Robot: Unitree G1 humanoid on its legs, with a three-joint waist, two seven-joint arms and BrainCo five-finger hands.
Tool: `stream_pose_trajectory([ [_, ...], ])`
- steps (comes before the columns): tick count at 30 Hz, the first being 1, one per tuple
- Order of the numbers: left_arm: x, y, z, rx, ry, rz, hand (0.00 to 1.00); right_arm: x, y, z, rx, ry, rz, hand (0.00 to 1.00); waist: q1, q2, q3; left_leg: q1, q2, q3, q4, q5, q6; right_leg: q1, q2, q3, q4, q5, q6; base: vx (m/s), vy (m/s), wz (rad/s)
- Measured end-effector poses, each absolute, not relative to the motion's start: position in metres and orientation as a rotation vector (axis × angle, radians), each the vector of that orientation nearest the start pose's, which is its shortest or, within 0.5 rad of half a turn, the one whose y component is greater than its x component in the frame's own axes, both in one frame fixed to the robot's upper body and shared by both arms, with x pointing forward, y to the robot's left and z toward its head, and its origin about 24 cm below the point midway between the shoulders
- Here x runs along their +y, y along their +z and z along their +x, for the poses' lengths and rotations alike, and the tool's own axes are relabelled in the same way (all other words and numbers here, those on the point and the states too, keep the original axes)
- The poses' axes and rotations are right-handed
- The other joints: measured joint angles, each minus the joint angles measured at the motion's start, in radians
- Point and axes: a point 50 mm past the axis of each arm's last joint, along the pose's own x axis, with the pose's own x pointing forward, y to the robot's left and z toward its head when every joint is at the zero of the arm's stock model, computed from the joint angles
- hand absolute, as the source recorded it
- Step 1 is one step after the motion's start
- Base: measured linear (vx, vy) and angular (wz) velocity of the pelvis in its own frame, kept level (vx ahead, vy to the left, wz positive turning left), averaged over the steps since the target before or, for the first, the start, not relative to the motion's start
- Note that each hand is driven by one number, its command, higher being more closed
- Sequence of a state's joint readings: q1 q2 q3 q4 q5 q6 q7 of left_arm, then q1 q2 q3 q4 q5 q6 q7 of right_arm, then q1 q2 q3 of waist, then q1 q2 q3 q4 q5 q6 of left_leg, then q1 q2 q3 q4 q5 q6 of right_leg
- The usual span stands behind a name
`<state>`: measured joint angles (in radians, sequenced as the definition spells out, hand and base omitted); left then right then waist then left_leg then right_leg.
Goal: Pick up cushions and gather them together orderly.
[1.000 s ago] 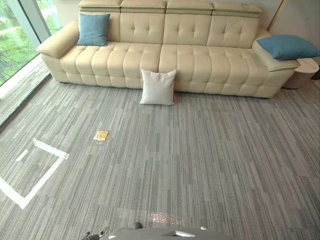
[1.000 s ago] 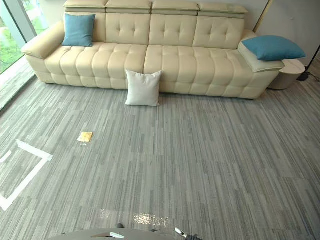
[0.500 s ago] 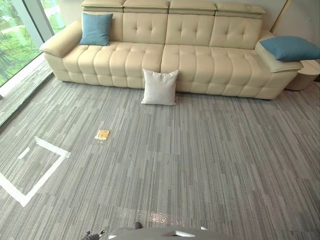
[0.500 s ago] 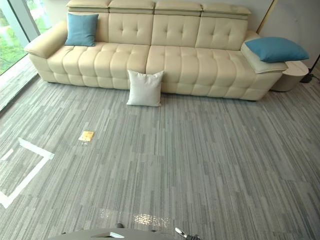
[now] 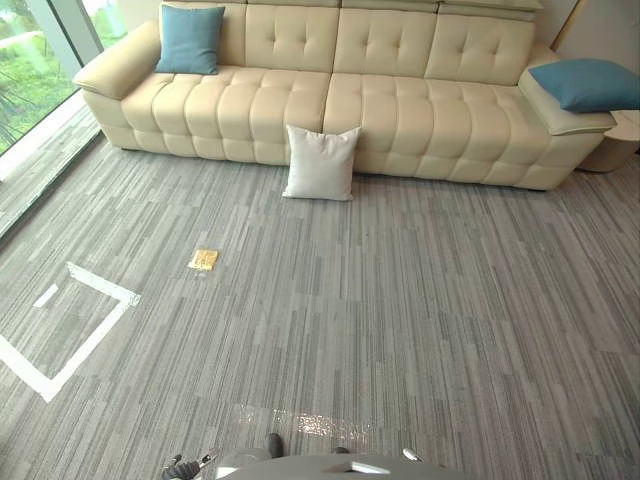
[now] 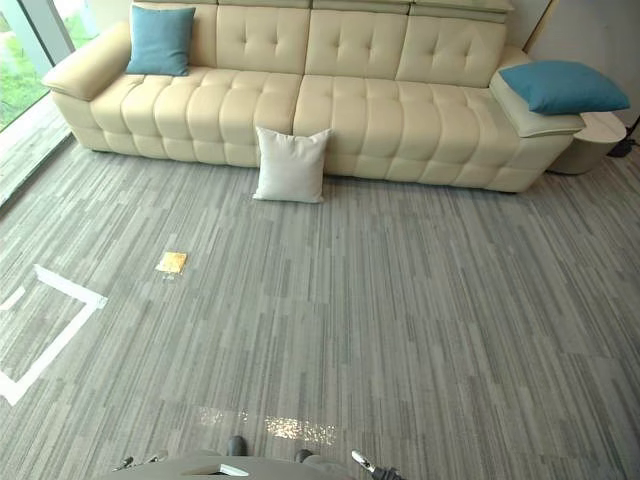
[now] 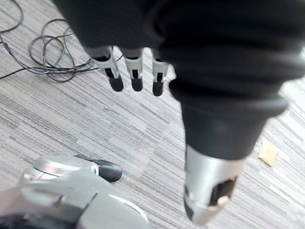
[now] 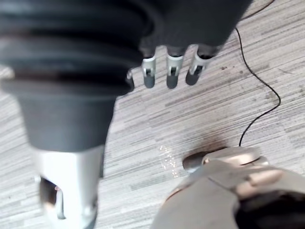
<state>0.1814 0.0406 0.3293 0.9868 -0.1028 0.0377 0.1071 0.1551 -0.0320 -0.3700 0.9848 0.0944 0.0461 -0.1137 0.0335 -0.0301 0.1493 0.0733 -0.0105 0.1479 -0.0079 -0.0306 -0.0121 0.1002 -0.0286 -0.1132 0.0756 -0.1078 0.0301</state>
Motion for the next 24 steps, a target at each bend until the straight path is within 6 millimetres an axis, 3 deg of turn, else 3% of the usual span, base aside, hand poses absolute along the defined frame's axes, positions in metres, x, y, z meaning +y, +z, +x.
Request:
stream_pose_trajectory([
  [3, 0.219, -0.16, 0.066, 1.118, 0.555, -0.18, 0.0, -0.215, -0.161, 0.066, 1.127, -0.563, 0.201, 0.0, 0.005, -0.008, 0.029, -0.135, 0.059, 0.089, 0.352, -0.116, -0.01, -0.025, -0.006, -0.015, 0.104, -0.092, -0.012, 0.0, -0.049, 0.23],
  [5, 0.221, -0.158, 0.071, 1.094, 0.577, -0.203, 0.0, -0.214, -0.161, 0.068, 1.122, -0.558, 0.203, 0.0, 0.009, -0.013, 0.033, -0.242, 0.095, 0.11, 0.581, -0.11, -0.034, -0.025, -0.013, -0.012, 0.125, -0.11, -0.023, 0.02, -0.009, 0.03],
  [7, 0.22, -0.157, 0.071, 1.082, 0.59, -0.218, 0.0, -0.216, -0.158, 0.076, 1.091, -0.557, 0.202, 0.0, 0.016, -0.015, 0.041, -0.316, 0.142, 0.142, 0.673, -0.183, -0.031, 0.001, -0.027, -0.003, 0.124, -0.123, -0.027, 0.11, 0.072, -0.13],
  [9, 0.215, -0.159, 0.067, 1.09, 0.599, -0.244, 0.0, -0.218, -0.155, 0.084, 1.067, -0.56, 0.204, 0.0, 0.02, -0.004, 0.046, -0.34, 0.155, 0.159, 0.596, -0.187, -0.033, 0.028, -0.057, 0.005, 0.119, -0.138, -0.009, 0.22, 0.186, -0.08],
  [13, 0.208, -0.16, 0.067, 1.094, 0.614, -0.271, 0.0, -0.213, -0.151, 0.107, 1.022, -0.509, 0.192, 0.0, 0.028, 0.027, 0.045, -0.4, 0.17, 0.149, 0.319, -0.076, -0.055, 0.053, -0.101, 0.026, 0.082, -0.17, 0.044, 0.26, 0.301, -0.18],
  [14, 0.208, -0.16, 0.065, 1.098, 0.621, -0.282, 0.0, -0.207, -0.151, 0.111, 1.016, -0.49, 0.195, 0.0, 0.039, 0.031, 0.04, -0.406, 0.17, 0.156, 0.307, 0.029, -0.042, 0.065, -0.115, 0.049, 0.06, -0.183, 0.063, 0.41, 0.422, -0.27],
  [15, 0.211, -0.16, 0.065, 1.096, 0.626, -0.275, 0.0, -0.207, -0.15, 0.113, 1.011, -0.492, 0.203, 0.0, 0.049, 0.019, 0.033, -0.418, 0.147, 0.163, 0.333, 0.037, -0.022, 0.077, -0.136, 0.058, 0.029, -0.189, 0.051, 0.43, 0.392, -0.25],
  [16, 0.213, -0.159, 0.066, 1.089, 0.631, -0.274, 0.0, -0.204, -0.151, 0.113, 1.014, -0.492, 0.217, 0.0, 0.053, 0.004, 0.025, -0.443, 0.135, 0.171, 0.368, 0.004, 0.007, 0.075, -0.146, 0.076, 0.014, -0.189, 0.03, 0.48, 0.314, -0.09],
  [17, 0.215, -0.158, 0.071, 1.074, 0.628, -0.269, 0.0, -0.196, -0.149, 0.124, 0.99, -0.479, 0.25, 0.0, 0.054, -0.006, 0.025, -0.482, 0.129, 0.176, 0.428, -0.049, 0.041, 0.061, -0.146, 0.103, 0.052, -0.163, 0.031, 0.48, 0.269, 0.0],
  [19, 0.217, -0.158, 0.073, 1.075, 0.63, -0.263, 0.0, -0.182, -0.149, 0.131, 0.981, -0.452, 0.284, 0.0, 0.056, -0.026, 0.018, -0.483, 0.1, 0.189, 0.469, -0.102, 0.066, 0.037, -0.175, 0.11, 0.126, -0.142, 0.043, 0.46, 0.264, 0.12],
  [22, 0.22, -0.159, 0.07, 1.088, 0.633, -0.253, 0.0, -0.176, -0.152, 0.127, 1.002, -0.45, 0.303, 0.0, 0.07, -0.043, 0.004, -0.424, 0.061, 0.209, 0.507, -0.203, 0.077, -0.008, -0.216, 0.172, 0.315, -0.094, 0.12, 0.43, 0.24, -0.09],
  [24, 0.222, -0.159, 0.068, 1.101, 0.622, -0.233, 0.0, -0.178, -0.15, 0.13, 0.981, -0.45, 0.297, 0.0, 0.062, -0.046, 0.006, -0.336, 0.053, 0.227, 0.485, -0.244, 0.089, -0.145, -0.223, 0.2, 0.639, 0.036, 0.172, 0.4, 0.154, -0.32],
])
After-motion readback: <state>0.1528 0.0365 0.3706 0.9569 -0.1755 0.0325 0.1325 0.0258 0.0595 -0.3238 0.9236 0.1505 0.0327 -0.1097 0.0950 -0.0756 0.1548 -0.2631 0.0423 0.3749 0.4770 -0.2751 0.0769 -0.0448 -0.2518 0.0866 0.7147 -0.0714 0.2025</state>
